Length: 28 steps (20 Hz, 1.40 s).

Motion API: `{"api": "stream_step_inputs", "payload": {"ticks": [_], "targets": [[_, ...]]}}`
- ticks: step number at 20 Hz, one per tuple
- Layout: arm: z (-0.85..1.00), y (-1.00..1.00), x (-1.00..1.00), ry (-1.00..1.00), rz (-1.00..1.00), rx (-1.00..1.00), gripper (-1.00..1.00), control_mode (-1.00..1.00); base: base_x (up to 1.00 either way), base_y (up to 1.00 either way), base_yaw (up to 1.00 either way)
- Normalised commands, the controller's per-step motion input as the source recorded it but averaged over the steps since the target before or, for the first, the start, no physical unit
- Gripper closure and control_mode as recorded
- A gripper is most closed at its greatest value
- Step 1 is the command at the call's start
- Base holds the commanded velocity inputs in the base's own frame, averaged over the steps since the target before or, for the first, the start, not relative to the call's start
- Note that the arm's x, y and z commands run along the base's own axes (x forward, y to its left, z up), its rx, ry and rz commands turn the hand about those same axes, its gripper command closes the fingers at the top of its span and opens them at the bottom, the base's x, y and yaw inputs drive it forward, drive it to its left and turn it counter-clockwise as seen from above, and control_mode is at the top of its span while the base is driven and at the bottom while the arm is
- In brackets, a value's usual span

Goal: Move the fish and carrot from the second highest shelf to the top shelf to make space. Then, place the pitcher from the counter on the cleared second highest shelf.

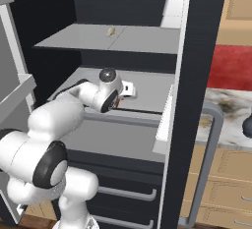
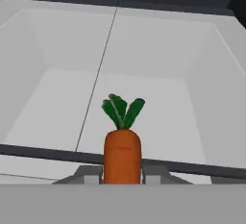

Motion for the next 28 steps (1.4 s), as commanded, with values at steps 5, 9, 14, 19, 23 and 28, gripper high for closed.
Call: {"api": "stream_step_inputs", "payload": {"ticks": [5,9,14,19,23,28], "targets": [[1.0,0.1,-1.0,-0.19,0.21,-0.05,1.0,-1.0,0.0,0.0,0.0],[1.0,0.05,-0.98,-0.14,0.17,-0.02,1.0,-1.0,0.0,0.0,0.0],[1.0,0.0,-0.5,-0.12,0.09,0.0,1.0,-1.0,0.0,0.0,0.0],[1.0,0.0,-0.02,-0.03,0.01,0.0,1.0,-1.0,0.0,0.0,0.0],[1.0,-0.03,0.01,0.0,0.0,0.0,1.0,-1.0,0.0,0.0,0.0],[0.91,-0.03,0.21,0.0,-0.01,0.0,1.0,-1.0,0.0,0.0,0.0]]}}
